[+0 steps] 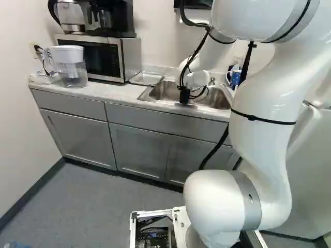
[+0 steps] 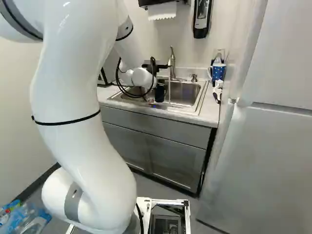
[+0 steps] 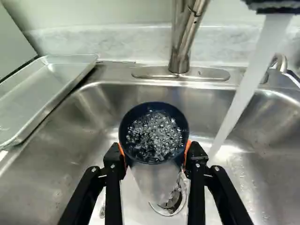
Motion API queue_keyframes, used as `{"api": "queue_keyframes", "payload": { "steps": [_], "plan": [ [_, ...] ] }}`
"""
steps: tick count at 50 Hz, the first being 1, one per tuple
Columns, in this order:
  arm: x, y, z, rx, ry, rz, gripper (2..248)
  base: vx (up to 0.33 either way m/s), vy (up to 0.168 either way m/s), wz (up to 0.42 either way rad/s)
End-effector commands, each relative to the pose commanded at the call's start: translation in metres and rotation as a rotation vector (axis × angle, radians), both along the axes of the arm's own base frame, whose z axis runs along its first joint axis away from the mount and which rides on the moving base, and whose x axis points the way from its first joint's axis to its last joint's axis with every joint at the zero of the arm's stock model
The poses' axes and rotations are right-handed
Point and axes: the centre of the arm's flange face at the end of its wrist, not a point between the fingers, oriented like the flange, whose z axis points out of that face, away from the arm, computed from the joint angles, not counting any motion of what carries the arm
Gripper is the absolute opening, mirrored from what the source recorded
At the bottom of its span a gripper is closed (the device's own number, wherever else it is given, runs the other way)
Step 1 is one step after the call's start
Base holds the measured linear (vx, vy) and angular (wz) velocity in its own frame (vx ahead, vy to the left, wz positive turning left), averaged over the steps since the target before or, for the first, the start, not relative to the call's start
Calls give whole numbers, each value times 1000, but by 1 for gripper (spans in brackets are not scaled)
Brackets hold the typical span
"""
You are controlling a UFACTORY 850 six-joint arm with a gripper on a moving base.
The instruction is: Rinse the cup and place it in the tray
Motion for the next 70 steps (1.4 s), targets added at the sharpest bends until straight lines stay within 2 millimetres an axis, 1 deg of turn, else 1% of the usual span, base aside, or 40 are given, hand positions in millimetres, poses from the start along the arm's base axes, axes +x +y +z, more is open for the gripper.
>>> {"api": "queue_keyframes", "payload": {
  "steps": [22,42,70],
  "plan": [
    [-4,35,25,-3,-44,63,126,0,0,0],
    [1,65,47,-4,-88,117,126,0,0,0],
    [-4,67,79,-6,-147,120,126,0,0,0]
  ]
}}
